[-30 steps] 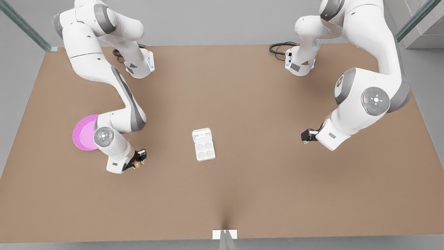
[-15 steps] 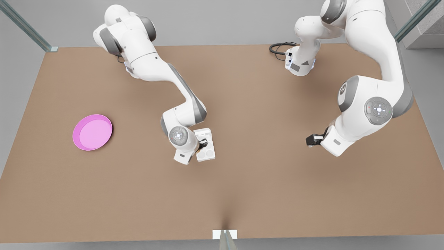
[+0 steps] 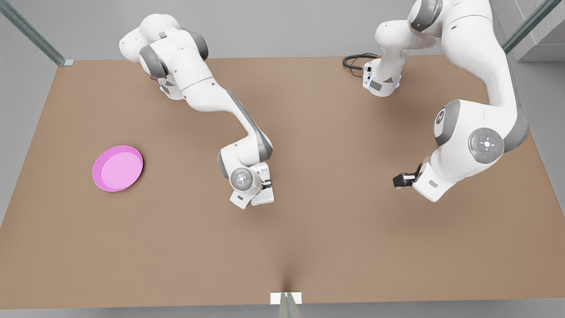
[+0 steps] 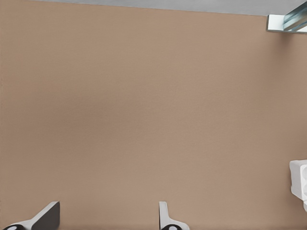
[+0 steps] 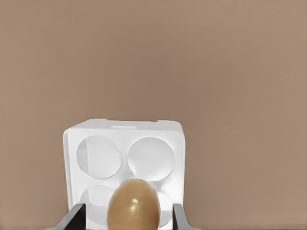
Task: Pack egg into the box and close the box lid
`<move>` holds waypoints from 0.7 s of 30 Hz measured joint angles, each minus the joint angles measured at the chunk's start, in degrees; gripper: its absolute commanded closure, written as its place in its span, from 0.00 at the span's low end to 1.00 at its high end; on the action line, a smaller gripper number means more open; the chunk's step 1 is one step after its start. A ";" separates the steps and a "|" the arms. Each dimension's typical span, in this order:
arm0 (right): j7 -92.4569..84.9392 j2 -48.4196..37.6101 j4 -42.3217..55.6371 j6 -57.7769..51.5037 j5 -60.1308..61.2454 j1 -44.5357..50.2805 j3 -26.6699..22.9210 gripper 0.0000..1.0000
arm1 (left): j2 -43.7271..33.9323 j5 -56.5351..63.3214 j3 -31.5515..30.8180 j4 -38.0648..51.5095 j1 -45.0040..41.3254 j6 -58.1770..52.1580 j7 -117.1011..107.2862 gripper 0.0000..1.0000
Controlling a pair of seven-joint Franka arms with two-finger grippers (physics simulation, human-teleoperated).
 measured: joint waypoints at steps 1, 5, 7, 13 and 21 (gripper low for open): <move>0.45 0.01 -0.06 -0.03 -0.01 0.11 0.00 0.00 | -0.03 0.00 0.00 0.00 0.00 0.00 -0.01 0.00; 2.02 -0.04 -0.16 -0.10 -0.04 0.07 0.00 0.00 | -0.61 -0.27 -0.40 -0.54 -4.31 -0.32 -0.87 0.00; 2.68 -0.47 -0.16 -0.15 -0.11 -0.50 0.02 0.00 | -0.74 -0.36 -0.50 -0.97 -9.72 -0.57 -2.46 0.00; -2.45 -27.32 -21.94 -3.28 -6.31 -29.04 -0.14 0.00 | -1.77 -0.28 -0.60 -3.89 -22.83 -0.65 -10.46 0.00; -11.45 -41.97 -10.61 -19.91 -14.77 -51.81 14.20 0.00 | 1.82 -0.35 -0.64 -6.72 -37.99 4.51 -27.74 0.00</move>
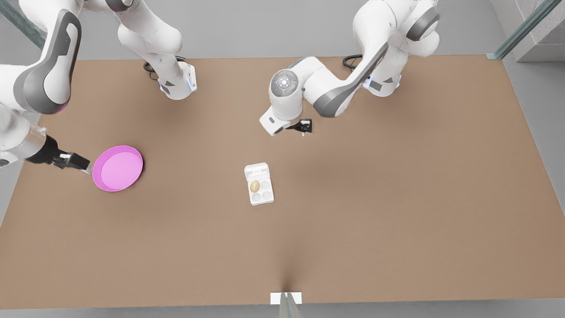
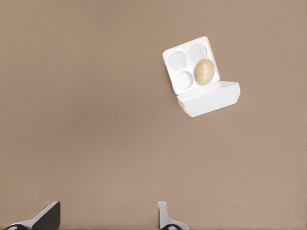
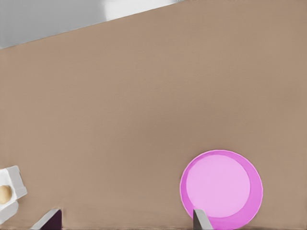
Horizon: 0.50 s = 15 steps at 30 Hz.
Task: Pack egg into the box and close the box lid
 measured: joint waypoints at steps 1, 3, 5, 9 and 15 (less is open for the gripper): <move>-0.52 -0.52 -0.04 -0.95 -0.54 0.61 0.90 0.00 | 0.60 0.12 0.03 0.00 -1.56 1.08 -2.74 0.00; -1.50 -0.02 1.78 -2.71 -1.30 1.60 1.56 0.00 | 3.67 1.53 0.13 -0.02 -4.38 3.55 -8.08 0.00; -2.39 1.53 4.25 -4.89 -1.79 0.95 1.68 0.00 | 6.10 3.40 0.17 -1.32 -6.02 6.24 -13.08 0.00; -3.93 3.37 6.01 -8.25 -2.17 -0.88 2.26 0.00 | 9.81 8.80 0.41 -5.29 -7.44 14.32 -22.41 0.00; -5.70 4.68 9.39 -10.53 -2.37 -1.07 1.91 0.00 | 14.94 14.89 0.71 -4.78 -4.54 22.29 -32.17 0.00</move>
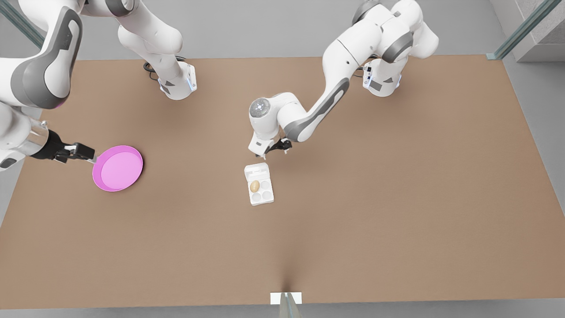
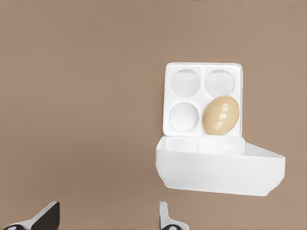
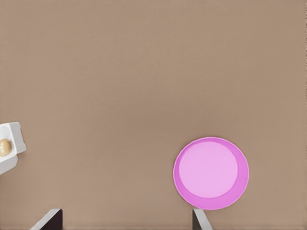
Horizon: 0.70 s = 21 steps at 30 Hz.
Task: Pack egg into the box and close the box lid
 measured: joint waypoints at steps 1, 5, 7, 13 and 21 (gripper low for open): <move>-0.25 0.25 0.30 -0.21 -0.04 -0.26 -0.05 0.00 | 0.41 0.60 0.00 0.07 0.01 0.87 -1.31 0.00; -1.10 0.99 1.06 -0.67 -0.16 -0.77 -0.18 0.00 | 2.88 1.85 0.13 6.19 0.41 3.23 -5.78 0.00; -1.45 1.54 1.32 -0.81 -0.22 -0.81 -0.20 0.00 | 3.93 2.11 0.18 8.22 0.64 3.93 -7.56 0.00; -2.31 1.85 1.40 -1.08 -0.30 -0.87 -0.22 0.00 | 6.86 3.78 0.26 9.26 0.26 5.79 -12.01 0.00; -3.12 1.89 1.22 -1.23 -0.35 -1.53 -0.22 0.00 | 3.20 2.98 -0.47 13.94 4.28 1.57 -15.06 0.00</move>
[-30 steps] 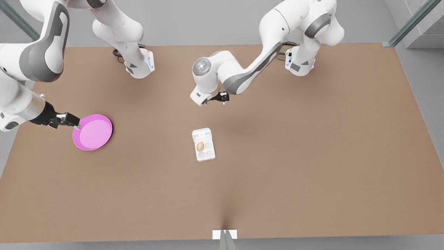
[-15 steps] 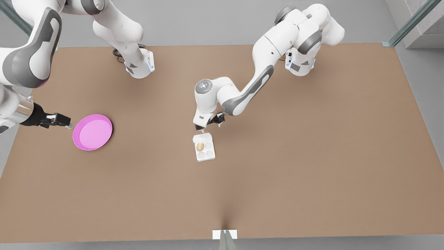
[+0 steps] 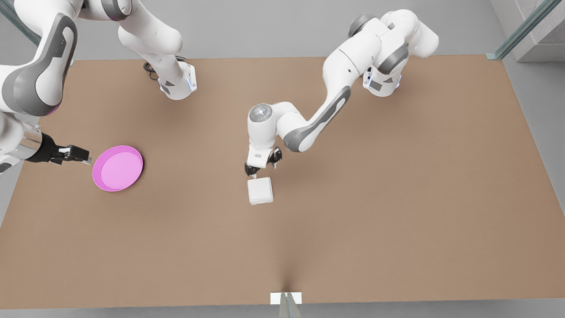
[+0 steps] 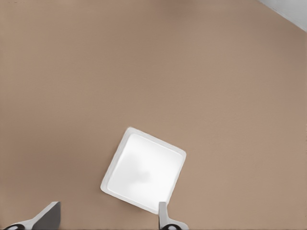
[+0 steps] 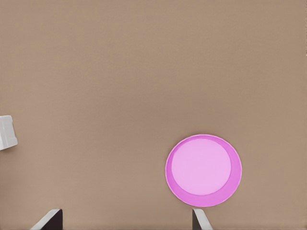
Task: Pack egg into the box and close the box lid
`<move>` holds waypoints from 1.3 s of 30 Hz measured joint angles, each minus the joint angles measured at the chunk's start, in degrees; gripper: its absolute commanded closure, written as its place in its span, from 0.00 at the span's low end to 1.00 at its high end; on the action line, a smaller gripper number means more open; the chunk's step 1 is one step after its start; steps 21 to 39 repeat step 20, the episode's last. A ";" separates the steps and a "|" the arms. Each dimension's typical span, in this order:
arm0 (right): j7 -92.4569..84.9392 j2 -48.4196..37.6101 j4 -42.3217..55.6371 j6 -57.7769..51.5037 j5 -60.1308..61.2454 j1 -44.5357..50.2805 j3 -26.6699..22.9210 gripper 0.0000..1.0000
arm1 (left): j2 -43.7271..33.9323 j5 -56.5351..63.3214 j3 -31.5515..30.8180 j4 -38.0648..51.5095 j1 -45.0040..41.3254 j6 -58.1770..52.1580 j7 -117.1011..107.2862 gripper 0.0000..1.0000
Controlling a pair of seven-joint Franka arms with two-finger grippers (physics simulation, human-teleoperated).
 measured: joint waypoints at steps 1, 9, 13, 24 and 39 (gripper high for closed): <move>-0.08 0.00 0.00 -0.01 -0.01 -0.11 0.00 0.00 | -4.94 -0.63 -0.16 -0.54 5.63 -3.31 1.55 0.00; -0.57 5.55 3.70 2.85 0.04 0.52 0.16 0.00 | -42.71 -20.10 14.67 -21.68 38.92 -26.11 29.46 0.00; -0.72 6.36 3.80 4.30 -0.23 0.66 0.18 0.00 | -37.21 -22.93 12.33 -18.57 45.33 -27.80 42.07 0.00; -0.94 7.04 3.87 5.42 -0.44 0.53 0.18 0.00 | -28.63 -23.27 11.44 -11.34 29.30 -29.38 58.38 0.00; -0.94 7.04 3.87 5.42 -0.44 0.53 0.18 0.00 | -28.63 -23.27 11.44 -11.34 29.30 -29.38 58.38 0.00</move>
